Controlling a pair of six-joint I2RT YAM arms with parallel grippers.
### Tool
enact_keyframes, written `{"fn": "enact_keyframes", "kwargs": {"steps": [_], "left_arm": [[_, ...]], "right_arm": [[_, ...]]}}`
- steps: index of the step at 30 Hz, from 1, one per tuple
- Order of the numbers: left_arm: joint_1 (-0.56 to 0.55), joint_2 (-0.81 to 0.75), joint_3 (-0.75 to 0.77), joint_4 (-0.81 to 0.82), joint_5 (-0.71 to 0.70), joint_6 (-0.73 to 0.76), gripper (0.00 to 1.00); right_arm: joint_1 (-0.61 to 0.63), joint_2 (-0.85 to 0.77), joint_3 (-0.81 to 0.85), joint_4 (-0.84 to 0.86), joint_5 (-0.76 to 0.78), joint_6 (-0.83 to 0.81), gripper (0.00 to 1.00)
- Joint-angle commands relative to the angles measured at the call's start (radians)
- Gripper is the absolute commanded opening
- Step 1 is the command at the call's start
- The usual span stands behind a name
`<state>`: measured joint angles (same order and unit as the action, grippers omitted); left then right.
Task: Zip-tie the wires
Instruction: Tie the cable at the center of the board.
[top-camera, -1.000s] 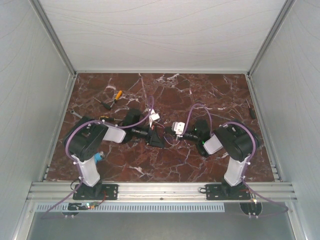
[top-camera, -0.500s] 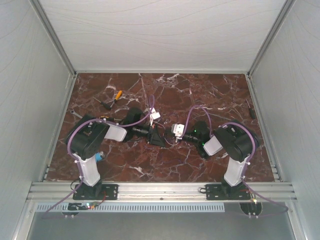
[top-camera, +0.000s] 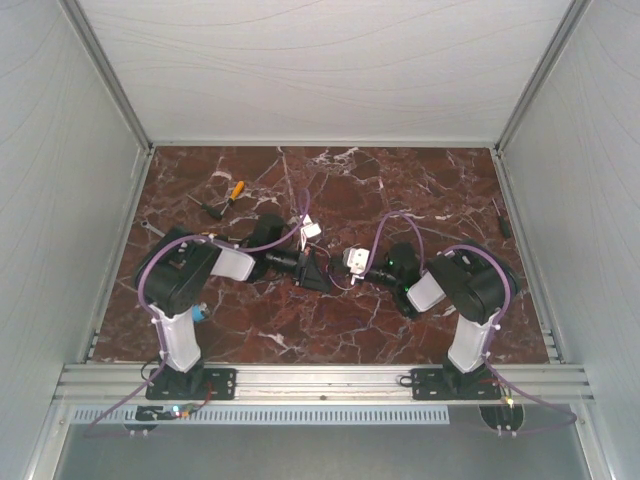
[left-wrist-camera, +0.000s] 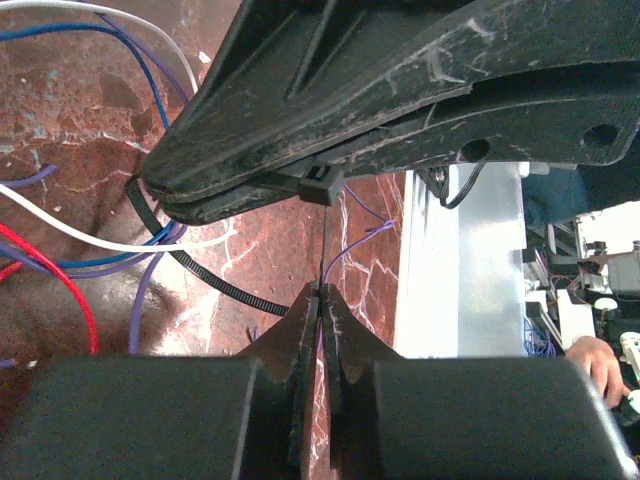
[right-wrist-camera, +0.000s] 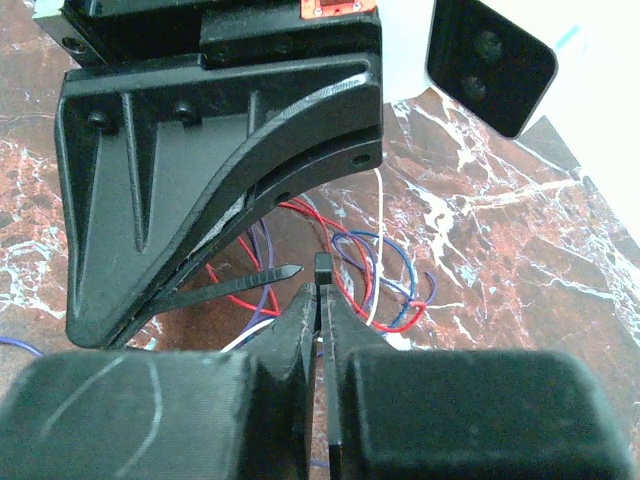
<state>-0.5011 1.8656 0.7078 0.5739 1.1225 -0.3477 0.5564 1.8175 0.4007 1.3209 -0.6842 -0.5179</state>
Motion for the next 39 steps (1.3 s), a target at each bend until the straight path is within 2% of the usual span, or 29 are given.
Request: {"fn": "enact_keyframes", "kwargs": {"steps": [1,39], "left_arm": [[0.009,0.023,0.046,0.012,0.028,0.002,0.0],[0.012,-0.006,0.041,-0.003,0.023,0.013,0.0]], "right_arm": [[0.007,-0.011,-0.012,0.166,0.006,-0.019,0.0],[0.017,0.01,-0.006,0.181,0.034,-0.01,0.0]]}}
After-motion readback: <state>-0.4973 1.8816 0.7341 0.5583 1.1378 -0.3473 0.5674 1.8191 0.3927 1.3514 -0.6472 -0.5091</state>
